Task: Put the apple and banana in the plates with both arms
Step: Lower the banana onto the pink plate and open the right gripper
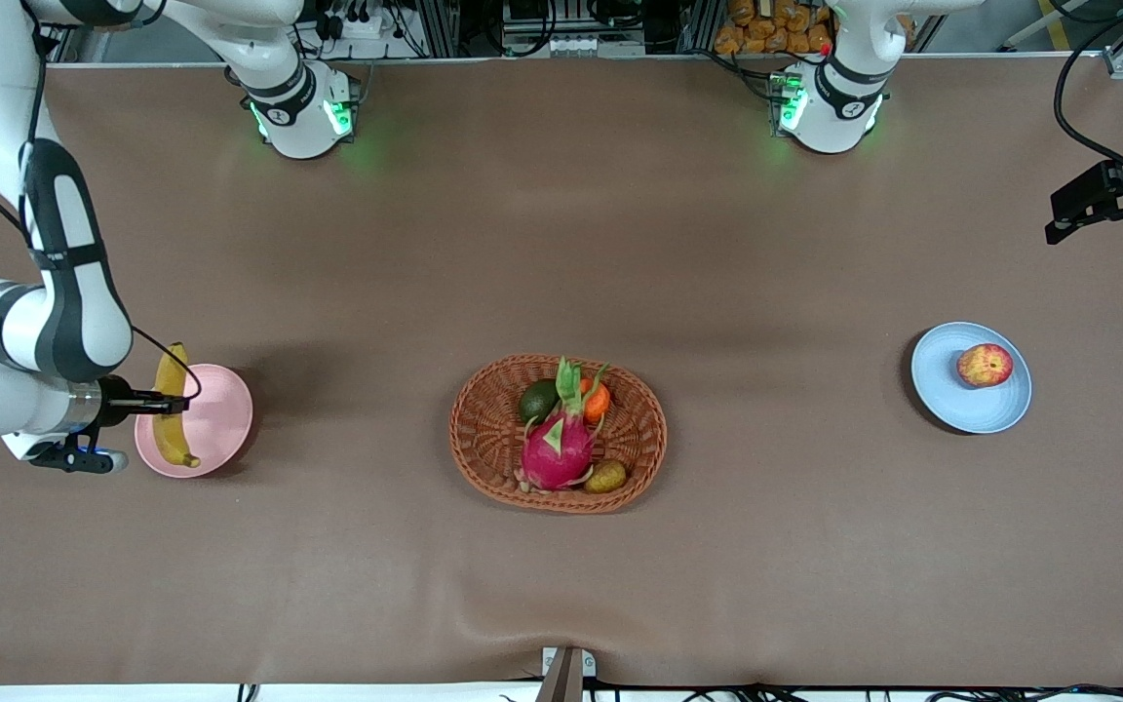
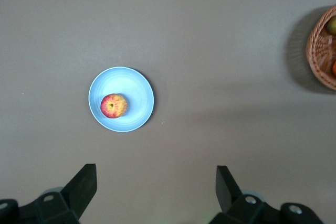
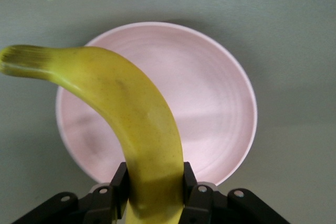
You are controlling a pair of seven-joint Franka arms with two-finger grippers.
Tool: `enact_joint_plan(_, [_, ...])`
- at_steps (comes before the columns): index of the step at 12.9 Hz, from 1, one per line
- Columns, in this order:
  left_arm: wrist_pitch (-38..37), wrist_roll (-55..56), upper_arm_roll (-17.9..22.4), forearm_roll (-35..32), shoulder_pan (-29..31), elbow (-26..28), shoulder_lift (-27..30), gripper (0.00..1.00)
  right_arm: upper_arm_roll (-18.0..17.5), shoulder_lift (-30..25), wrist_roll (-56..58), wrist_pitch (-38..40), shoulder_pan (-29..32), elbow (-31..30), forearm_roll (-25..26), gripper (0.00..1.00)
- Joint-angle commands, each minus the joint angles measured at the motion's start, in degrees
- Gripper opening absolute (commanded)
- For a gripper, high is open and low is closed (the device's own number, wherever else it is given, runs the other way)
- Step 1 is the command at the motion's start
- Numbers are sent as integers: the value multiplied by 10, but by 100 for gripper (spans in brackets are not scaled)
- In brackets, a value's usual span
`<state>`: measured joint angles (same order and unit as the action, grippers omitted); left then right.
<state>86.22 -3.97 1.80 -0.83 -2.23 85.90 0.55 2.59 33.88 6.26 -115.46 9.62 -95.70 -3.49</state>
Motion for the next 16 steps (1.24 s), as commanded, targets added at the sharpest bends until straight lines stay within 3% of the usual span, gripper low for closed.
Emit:
enact_joint_plan(1, [11, 26, 0, 8, -4, -1, -4, 100, -14, 22, 9, -17, 26, 3, 9, 35])
enact_joint_plan(3, [17, 28, -1, 8, -5, 4, -3, 100, -14, 25, 9, -16, 24, 3, 9, 100])
enact_joint_plan(6, [43, 30, -9, 7, -4, 35, 3, 100, -16, 8, 2, 9, 9, 11, 9, 100])
enact_joint_plan(10, [42, 43, -13, 6, -4, 30, 9, 100, -17, -32, -54, 147, -48, 78, 9, 100])
enact_joint_plan(16, [42, 42, -13, 7, -2, 27, 7, 100, -18, -165, -65, 226, -84, 69, 2, 100])
